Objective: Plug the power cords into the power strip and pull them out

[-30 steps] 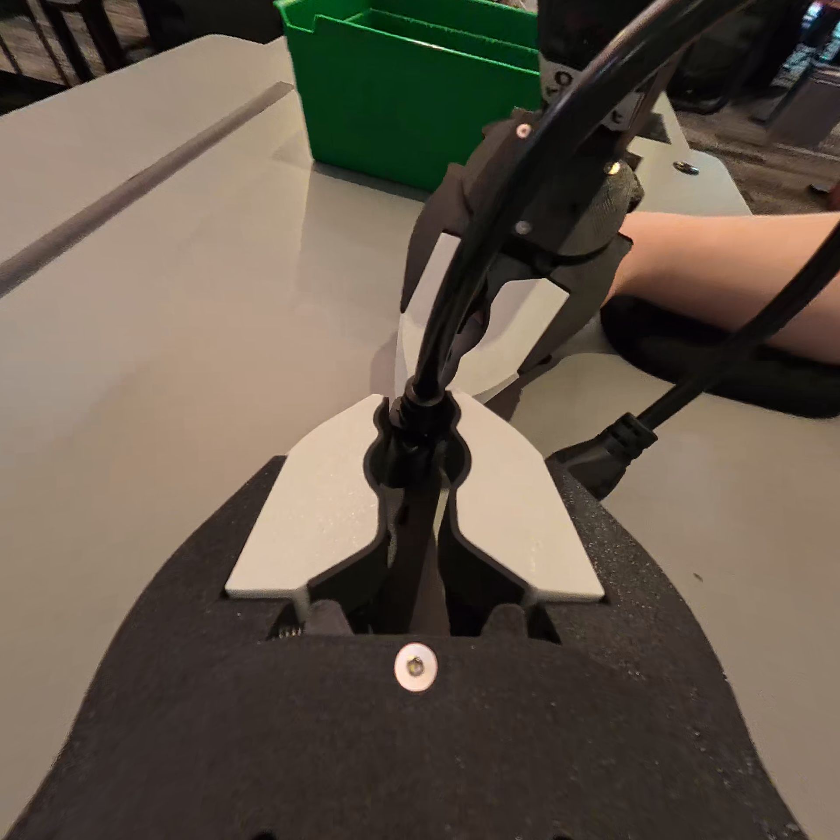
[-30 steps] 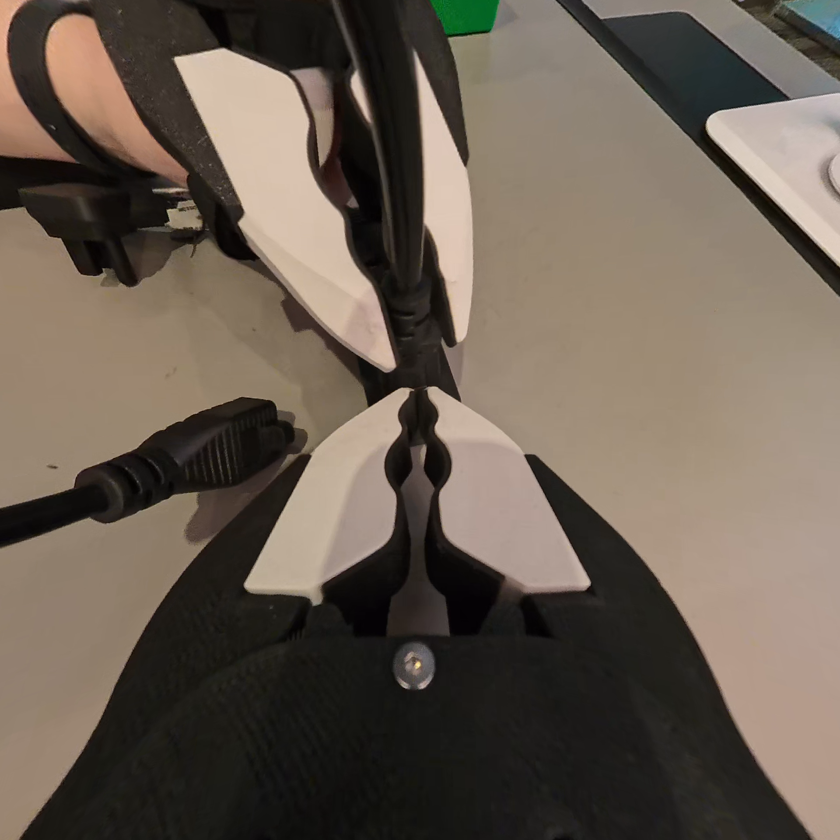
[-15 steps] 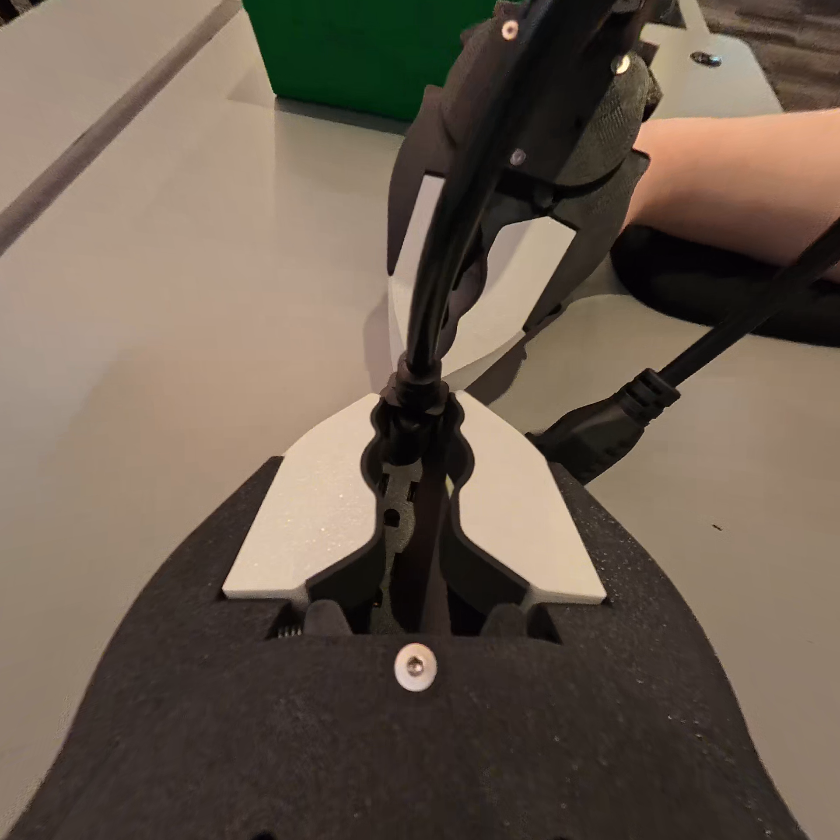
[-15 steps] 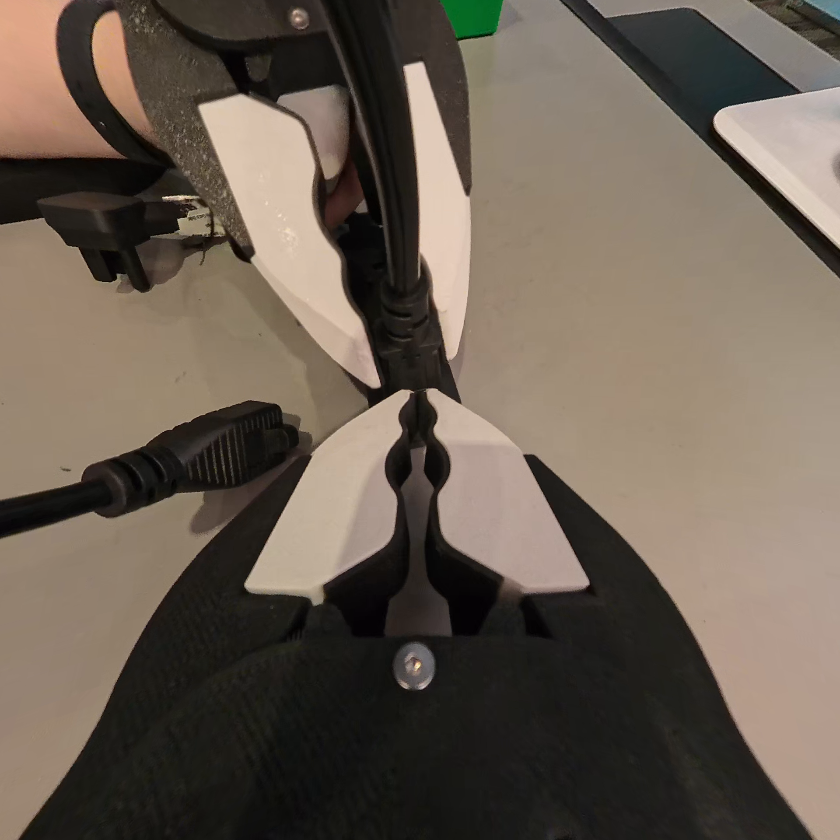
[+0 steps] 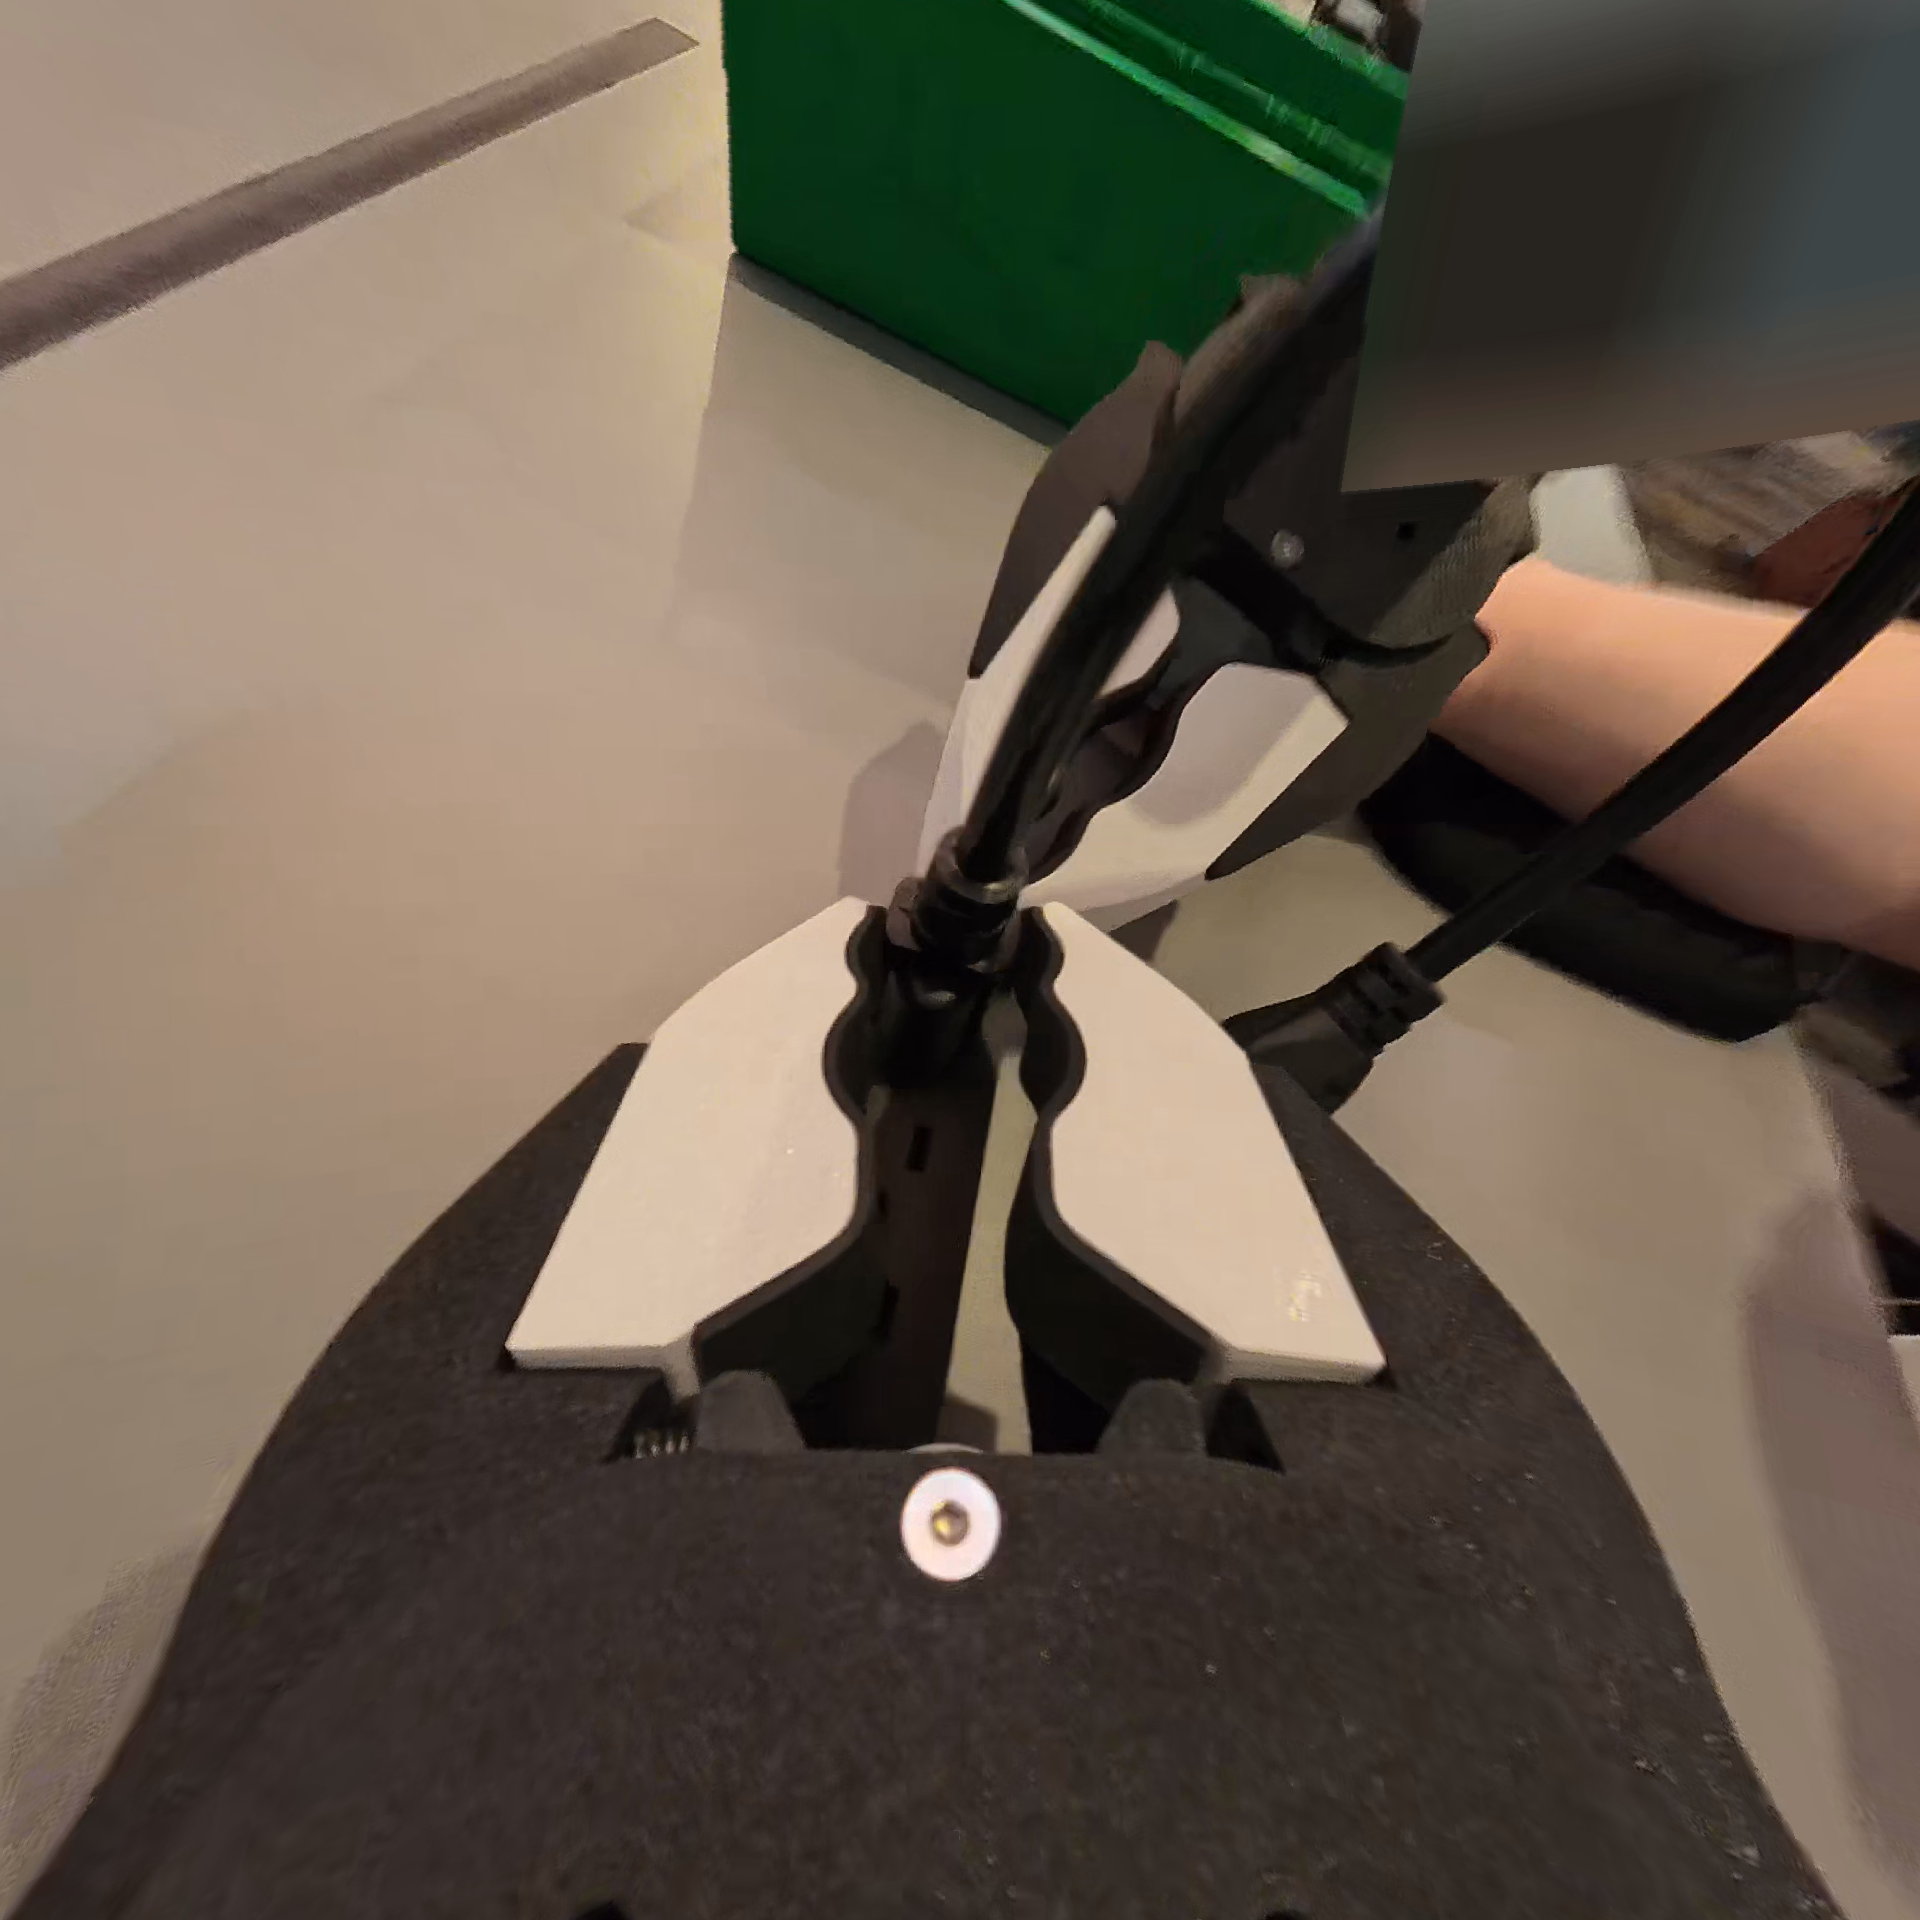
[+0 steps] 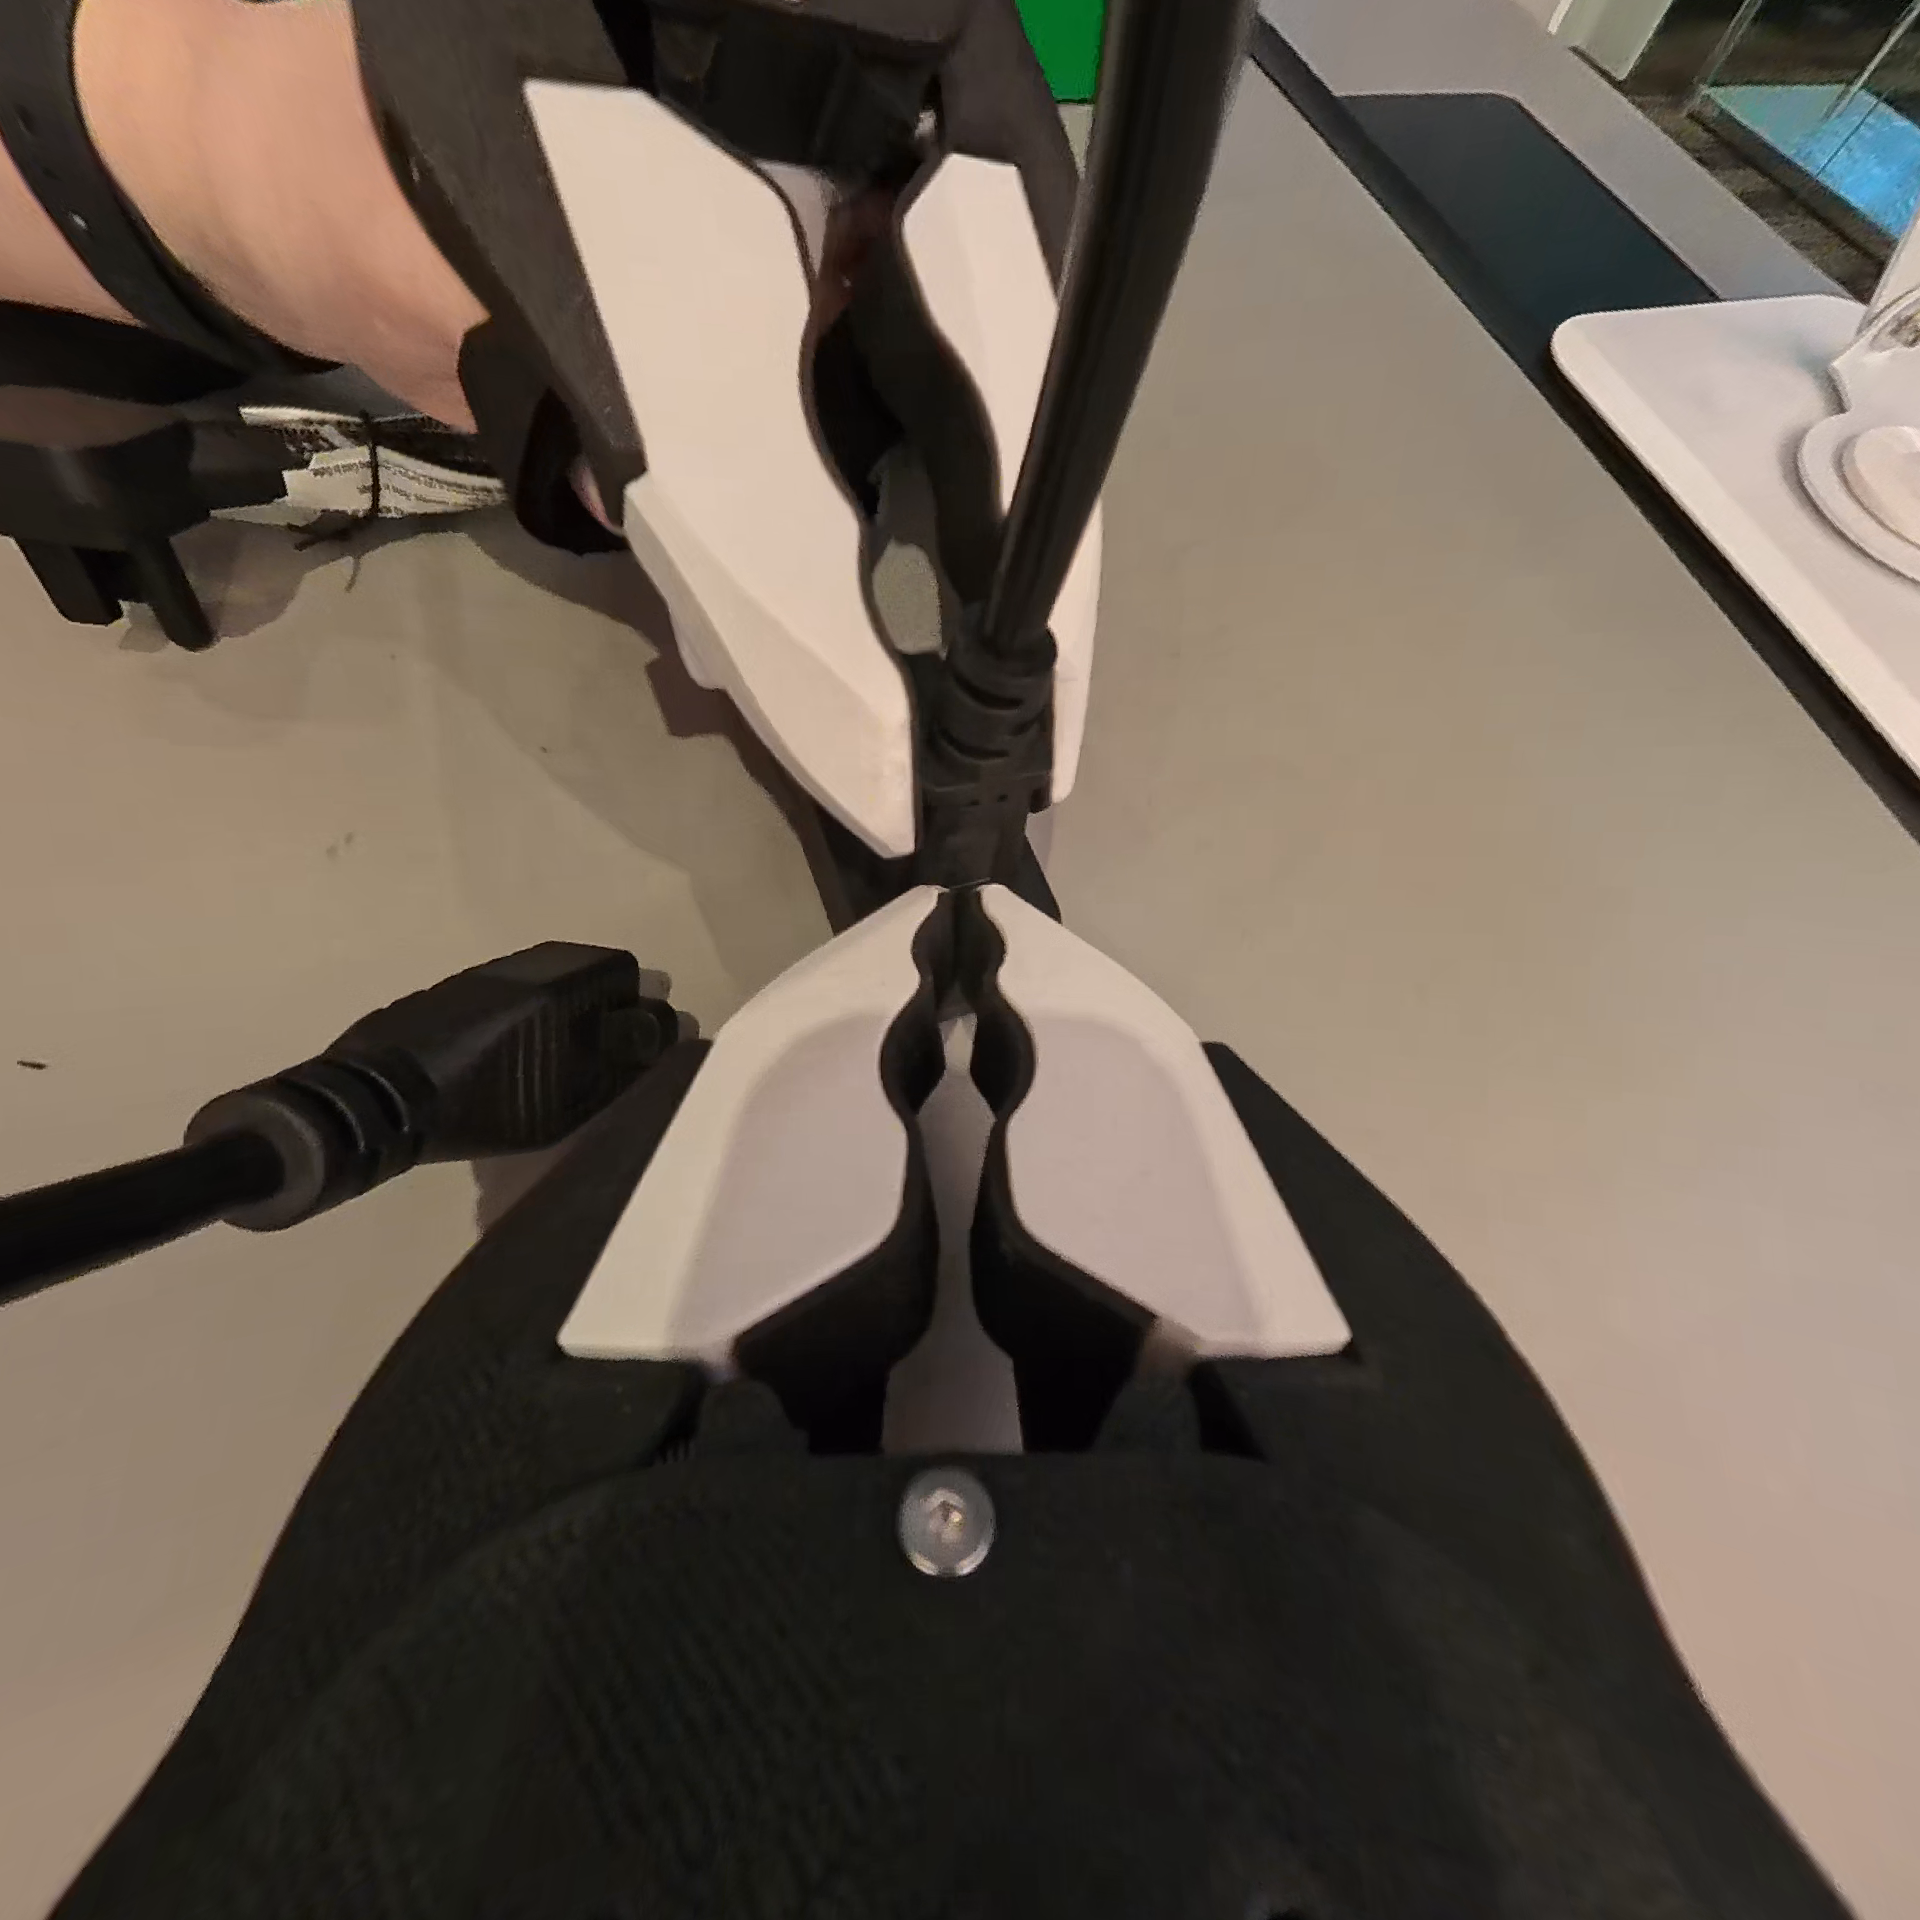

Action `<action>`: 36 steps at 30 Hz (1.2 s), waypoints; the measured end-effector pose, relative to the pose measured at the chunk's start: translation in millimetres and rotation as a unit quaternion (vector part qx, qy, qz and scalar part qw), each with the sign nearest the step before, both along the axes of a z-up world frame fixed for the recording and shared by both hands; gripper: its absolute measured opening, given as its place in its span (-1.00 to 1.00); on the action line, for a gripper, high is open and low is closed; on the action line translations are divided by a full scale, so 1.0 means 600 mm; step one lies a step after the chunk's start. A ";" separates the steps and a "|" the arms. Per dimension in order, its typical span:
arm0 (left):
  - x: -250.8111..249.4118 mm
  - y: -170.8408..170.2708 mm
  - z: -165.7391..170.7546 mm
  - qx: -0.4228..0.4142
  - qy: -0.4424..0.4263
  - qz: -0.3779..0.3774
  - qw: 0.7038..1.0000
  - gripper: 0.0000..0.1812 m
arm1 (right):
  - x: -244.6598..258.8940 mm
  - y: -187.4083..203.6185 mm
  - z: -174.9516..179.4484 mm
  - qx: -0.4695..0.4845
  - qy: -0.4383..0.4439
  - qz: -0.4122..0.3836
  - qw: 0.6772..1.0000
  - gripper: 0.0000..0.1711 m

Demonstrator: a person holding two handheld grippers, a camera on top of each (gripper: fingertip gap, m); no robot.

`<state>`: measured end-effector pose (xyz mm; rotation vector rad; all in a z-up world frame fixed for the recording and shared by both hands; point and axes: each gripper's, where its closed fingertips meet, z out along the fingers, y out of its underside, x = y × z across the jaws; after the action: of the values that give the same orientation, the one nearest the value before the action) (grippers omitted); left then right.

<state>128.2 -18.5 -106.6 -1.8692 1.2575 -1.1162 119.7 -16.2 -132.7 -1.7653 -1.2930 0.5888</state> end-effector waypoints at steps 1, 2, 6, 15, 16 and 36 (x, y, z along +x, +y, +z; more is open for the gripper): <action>0.000 0.000 0.003 -0.033 -0.014 -0.001 0.999 -0.74 | 0.000 0.000 -0.001 0.002 -0.002 0.002 1.000 -0.95; 0.000 0.000 0.005 -0.042 -0.022 -0.004 0.999 -0.74 | 0.000 0.000 -0.001 0.003 -0.003 0.003 1.000 -0.95; -0.002 -0.008 0.001 0.046 -0.004 -0.040 0.998 -0.73 | -0.002 -0.003 -0.004 -0.005 -0.003 0.005 1.000 -0.95; -0.007 -0.002 -0.016 0.250 0.066 -0.045 0.965 -0.70 | -0.003 -0.005 -0.003 -0.015 0.002 0.003 1.000 -0.95; -0.006 -0.003 -0.016 0.224 0.063 -0.047 0.971 -0.70 | -0.003 -0.005 -0.003 -0.015 0.002 0.003 1.000 -0.96; -0.001 0.012 -0.008 0.024 0.030 -0.022 0.999 -0.75 | -0.004 0.003 0.004 -0.010 0.017 -0.010 1.000 -0.95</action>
<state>127.5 -11.2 -111.3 -1.8606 1.3535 -1.0494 117.2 -14.5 -130.4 -1.7761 -1.2490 0.6200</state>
